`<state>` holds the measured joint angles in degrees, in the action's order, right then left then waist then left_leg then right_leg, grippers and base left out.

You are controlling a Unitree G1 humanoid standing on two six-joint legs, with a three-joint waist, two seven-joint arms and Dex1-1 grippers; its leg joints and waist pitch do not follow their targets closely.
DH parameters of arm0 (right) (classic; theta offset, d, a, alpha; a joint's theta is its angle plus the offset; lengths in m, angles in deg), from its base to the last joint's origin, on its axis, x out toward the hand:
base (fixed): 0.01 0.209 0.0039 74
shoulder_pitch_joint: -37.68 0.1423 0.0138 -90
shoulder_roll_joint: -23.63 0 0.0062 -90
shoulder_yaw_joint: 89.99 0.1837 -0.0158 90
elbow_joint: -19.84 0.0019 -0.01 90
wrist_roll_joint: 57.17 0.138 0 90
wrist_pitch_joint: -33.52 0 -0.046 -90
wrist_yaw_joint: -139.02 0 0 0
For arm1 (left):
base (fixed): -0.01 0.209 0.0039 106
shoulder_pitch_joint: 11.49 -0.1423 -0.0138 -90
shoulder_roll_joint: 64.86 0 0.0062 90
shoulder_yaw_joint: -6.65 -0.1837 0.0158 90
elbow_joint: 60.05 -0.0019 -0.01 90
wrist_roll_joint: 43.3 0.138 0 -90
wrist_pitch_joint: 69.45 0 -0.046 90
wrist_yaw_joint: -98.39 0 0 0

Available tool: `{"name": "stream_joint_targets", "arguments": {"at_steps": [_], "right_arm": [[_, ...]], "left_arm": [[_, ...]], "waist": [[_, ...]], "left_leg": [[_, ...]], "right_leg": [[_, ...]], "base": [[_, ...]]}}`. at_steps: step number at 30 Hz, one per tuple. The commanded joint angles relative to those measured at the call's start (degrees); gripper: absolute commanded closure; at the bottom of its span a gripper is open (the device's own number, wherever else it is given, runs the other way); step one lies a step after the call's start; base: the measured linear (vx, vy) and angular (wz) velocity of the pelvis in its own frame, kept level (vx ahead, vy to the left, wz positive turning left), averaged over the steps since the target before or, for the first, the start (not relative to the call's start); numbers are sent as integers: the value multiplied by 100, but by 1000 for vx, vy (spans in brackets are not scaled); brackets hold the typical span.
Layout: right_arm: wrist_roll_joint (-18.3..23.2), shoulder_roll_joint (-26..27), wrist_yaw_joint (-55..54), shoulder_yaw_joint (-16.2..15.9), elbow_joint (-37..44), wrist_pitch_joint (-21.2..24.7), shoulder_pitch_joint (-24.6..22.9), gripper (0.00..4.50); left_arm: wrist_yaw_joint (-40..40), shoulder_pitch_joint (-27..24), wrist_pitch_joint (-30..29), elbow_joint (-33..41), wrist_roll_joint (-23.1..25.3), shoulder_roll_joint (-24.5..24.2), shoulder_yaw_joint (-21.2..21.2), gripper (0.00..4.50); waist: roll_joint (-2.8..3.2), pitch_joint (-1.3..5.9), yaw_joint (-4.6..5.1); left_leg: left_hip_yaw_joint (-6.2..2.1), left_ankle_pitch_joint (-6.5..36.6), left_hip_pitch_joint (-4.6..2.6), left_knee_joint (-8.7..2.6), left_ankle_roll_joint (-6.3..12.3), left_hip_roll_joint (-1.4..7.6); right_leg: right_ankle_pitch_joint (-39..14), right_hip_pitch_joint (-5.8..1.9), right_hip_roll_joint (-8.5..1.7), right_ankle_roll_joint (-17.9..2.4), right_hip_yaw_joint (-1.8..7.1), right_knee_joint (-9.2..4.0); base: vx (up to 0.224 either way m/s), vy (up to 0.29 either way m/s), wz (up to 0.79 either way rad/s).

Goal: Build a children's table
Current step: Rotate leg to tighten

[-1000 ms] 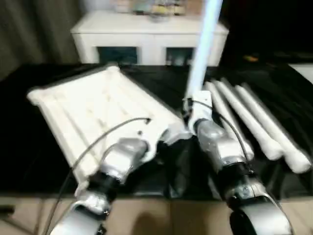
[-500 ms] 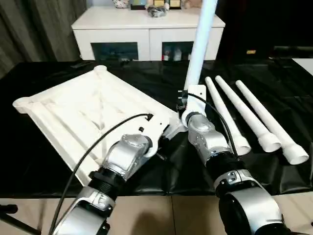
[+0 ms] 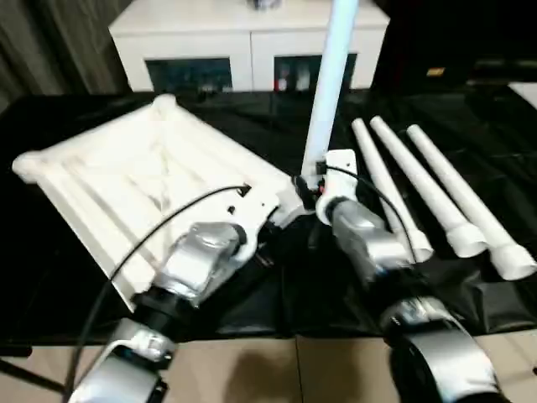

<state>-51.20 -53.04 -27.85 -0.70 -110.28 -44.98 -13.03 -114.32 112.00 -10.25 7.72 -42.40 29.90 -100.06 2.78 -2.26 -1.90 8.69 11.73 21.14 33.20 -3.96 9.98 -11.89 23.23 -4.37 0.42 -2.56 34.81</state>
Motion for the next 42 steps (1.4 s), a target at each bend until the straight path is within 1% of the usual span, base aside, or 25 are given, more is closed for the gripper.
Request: {"name": "stream_joint_targets", "arguments": {"at_steps": [1,2,4,5,7,8,9,10,11,12,13,14,15,16,20,21,22,23,26,29,32,34,36,39,42], "right_arm": [[71,-182,510,-162,561,208,-157,82],[93,-310,764,-251,777,271,-261,63],[125,-535,1170,-397,1129,419,-439,54],[138,-710,1441,-491,1317,486,-550,38],[144,-789,1559,-528,1413,527,-603,29],[107,-1119,2067,-717,1680,467,-786,21],[148,-1235,2283,-757,1829,513,-864,14],[155,-1256,2323,-764,1856,522,-878,6],[278,-1552,2847,-875,2197,619,-1048,6],[336,-1683,3084,-940,2364,672,-1124,6],[410,-1884,3397,-1029,2615,778,-1243,6],[410,-1884,3397,-1029,2615,778,-1243,6],[467,-2095,3713,-1125,2860,862,-1364,6],[473,-2158,3816,-1152,2928,872,-1400,6],[380,-2320,4029,-1279,2932,835,-1469,6],[229,-2385,4091,-1395,2863,741,-1486,6],[229,-2385,4091,-1395,2863,741,-1486,6],[159,-2403,4073,-1435,2828,718,-1479,33],[113,-2384,3992,-1423,2762,729,-1447,44],[141,-2336,3935,-1357,2709,742,-1418,83],[195,-2306,3937,-1293,2682,750,-1399,96],[246,-2286,3947,-1248,2673,771,-1400,128],[246,-2286,3954,-1240,2672,768,-1405,130],[244,-2299,3988,-1229,2684,744,-1451,166],[294,-2290,4026,-1201,2700,757,-1480,171]], "left_arm": [[-273,-193,164,83,32,-184,-130,450],[-455,-232,296,142,12,-259,-186,450],[-709,-312,344,268,-30,-383,-255,450],[-1038,-397,550,380,-97,-503,-342,450],[-1195,-436,655,430,-128,-559,-381,450],[-1814,-619,1004,685,-297,-788,-511,450],[-1991,-684,1029,790,-359,-869,-537,450],[-2023,-696,1034,810,-370,-883,-542,450],[-2270,-793,1062,957,-427,-1050,-583,450],[-2331,-816,1091,985,-425,-1107,-591,450],[-2416,-848,1123,1024,-446,-1173,-579,450],[-2416,-848,1123,1024,-446,-1173,-579,450],[-2500,-873,1185,1061,-476,-1226,-554,450],[-2532,-880,1227,1070,-483,-1243,-545,450],[-2654,-916,1215,1170,-519,-1284,-516,450],[-2711,-928,1230,1184,-539,-1310,-523,450],[-2711,-928,1230,1184,-539,-1310,-523,450],[-2733,-932,1245,1174,-531,-1314,-520,450],[-2760,-935,1273,1143,-504,-1310,-506,450],[-2769,-937,1279,1131,-493,-1298,-489,450],[-2770,-934,1284,1115,-490,-1287,-473,450],[-2775,-932,1282,1103,-503,-1276,-460,450],[-2778,-932,1285,1098,-505,-1276,-457,450],[-2806,-941,1292,1088,-508,-1285,-453,450],[-2840,-942,1290,1081,-515,-1294,-454,450]], "waist": [[-13,346,-26],[-9,354,-32],[8,329,-36],[10,318,-42],[13,311,-44],[47,317,-54],[29,312,-65],[36,315,-73],[50,315,-97],[50,316,-130],[43,313,-142],[53,311,-158],[37,308,-147],[32,309,-152],[6,308,-145],[4,315,-142],[5,316,-140],[15,326,-142],[3,342,-143],[6,353,-149],[9,354,-151],[23,356,-155],[18,356,-153],[28,366,-162],[25,371,-162]], "left_leg": [[1,106,-3,-295,675,215],[-1,146,-10,-296,663,227],[5,326,-18,-311,592,240],[6,416,-23,-316,555,237],[8,450,-18,-323,513,246],[12,521,-41,-321,466,246],[18,526,-37,-314,462,259],[21,506,-33,-314,454,260],[27,490,-45,-310,455,259],[35,473,-72,-299,493,269],[34,426,-52,-296,528,266],[34,419,-59,-294,541,272],[34,406,-40,-291,546,266],[35,433,-40,-286,541,266],[47,567,-39,-289,500,264],[57,519,-40,-277,510,262],[63,447,-35,-267,521,252],[60,374,-35,-259,537,251],[62,231,-29,-234,600,245],[63,144,-26,-214,684,243],[65,163,-29,-205,695,244],[60,185,-31,-204,684,249],[59,186,-31,-202,673,250],[60,161,-33,-186,675,244],[59,132,-30,-179,691,242]], "right_leg": [[1254,-407,-322,-1755,199,-278],[1183,-409,-329,-1758,201,-273],[811,-396,-325,-1726,210,-297],[663,-394,-315,-1725,208,-314],[578,-394,-319,-1713,215,-312],[475,-368,-320,-1721,213,-316],[492,-378,-321,-1715,221,-315],[527,-382,-321,-1717,224,-301],[549,-371,-313,-1718,224,-297],[630,-352,-296,-1718,224,-290],[703,-366,-292,-1724,220,-276],[707,-361,-290,-1711,217,-272],[686,-366,-300,-1713,217,-264],[616,-369,-307,-1702,218,-266],[264,-369,-334,-1710,224,-291],[284,-362,-330,-1719,227,-286],[326,-358,-320,-1721,222,-281],[383,-363,-322,-1725,220,-267],[591,-368,-321,-1756,221,-243],[676,-369,-318,-1797,212,-225],[635,-365,-316,-1812,208,-225],[605,-365,-316,-1825,205,-218],[614,-366,-312,-1823,204,-215],[671,-370,-314,-1834,205,-202],[716,-374,-312,-1837,202,-197]], "base": [[0,0,0],[0,0,0],[0,0,0],[0,0,0],[0,0,0],[0,0,0],[0,0,0],[0,0,0],[0,0,0],[0,0,0],[0,0,0],[0,0,0],[0,0,0],[0,0,0],[0,0,0],[0,0,0],[0,0,0],[0,0,0],[0,0,0],[0,0,0],[0,0,0],[0,0,0],[0,0,0],[0,0,0],[0,0,0]]}}
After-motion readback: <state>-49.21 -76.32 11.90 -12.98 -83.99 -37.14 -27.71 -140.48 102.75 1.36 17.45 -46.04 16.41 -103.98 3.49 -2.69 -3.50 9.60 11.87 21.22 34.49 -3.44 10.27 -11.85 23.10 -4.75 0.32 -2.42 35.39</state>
